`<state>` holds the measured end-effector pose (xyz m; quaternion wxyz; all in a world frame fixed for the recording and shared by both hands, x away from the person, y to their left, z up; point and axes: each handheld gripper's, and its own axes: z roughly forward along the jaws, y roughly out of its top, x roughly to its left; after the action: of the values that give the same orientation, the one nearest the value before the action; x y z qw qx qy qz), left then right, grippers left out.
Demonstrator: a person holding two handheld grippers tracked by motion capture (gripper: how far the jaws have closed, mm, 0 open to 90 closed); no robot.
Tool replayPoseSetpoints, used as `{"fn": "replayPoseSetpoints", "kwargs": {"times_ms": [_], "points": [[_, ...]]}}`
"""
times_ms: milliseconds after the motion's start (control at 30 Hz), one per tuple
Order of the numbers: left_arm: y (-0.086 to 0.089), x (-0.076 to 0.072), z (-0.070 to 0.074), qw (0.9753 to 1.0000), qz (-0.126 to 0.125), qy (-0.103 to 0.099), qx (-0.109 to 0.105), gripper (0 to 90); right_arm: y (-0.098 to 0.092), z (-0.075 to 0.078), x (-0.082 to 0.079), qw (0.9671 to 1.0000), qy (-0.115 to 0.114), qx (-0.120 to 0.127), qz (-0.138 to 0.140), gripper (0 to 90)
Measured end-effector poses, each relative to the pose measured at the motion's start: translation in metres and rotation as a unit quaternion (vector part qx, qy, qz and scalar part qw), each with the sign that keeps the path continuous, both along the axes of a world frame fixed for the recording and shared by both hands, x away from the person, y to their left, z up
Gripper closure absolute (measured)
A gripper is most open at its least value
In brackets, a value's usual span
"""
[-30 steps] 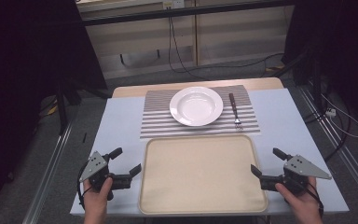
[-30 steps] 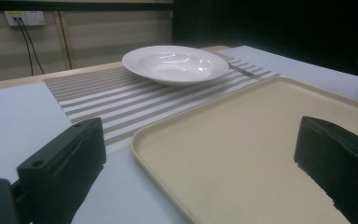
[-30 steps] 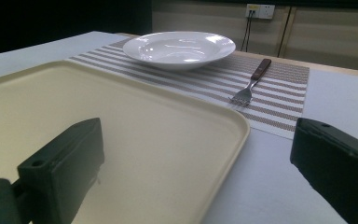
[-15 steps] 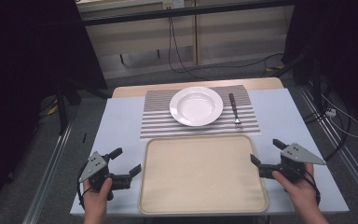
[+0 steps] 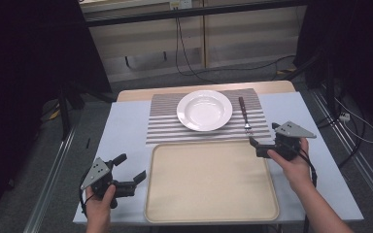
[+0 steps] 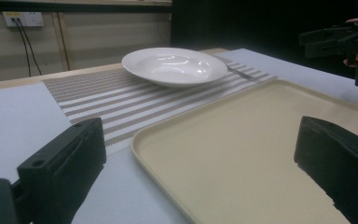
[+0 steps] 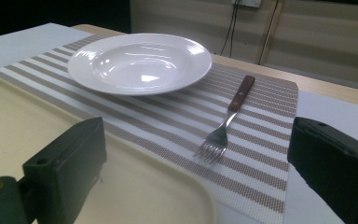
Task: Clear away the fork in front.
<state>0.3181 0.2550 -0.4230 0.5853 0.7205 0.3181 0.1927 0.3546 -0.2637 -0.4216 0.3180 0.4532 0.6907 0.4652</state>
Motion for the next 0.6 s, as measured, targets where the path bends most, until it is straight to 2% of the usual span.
{"fn": "replayPoseSetpoints", "kwargs": {"times_ms": [333,600], "points": [[-0.001,0.000,-0.001,1.0000,-0.004,0.002,0.003,2.2,-0.002,-0.002,0.031,0.9996,0.019,0.003,-0.019,4.8],[-0.001,0.001,-0.001,1.0000,-0.004,0.005,0.003,2.2,-0.001,-0.002,0.043,0.9994,0.023,-0.001,-0.025,4.7]]}}
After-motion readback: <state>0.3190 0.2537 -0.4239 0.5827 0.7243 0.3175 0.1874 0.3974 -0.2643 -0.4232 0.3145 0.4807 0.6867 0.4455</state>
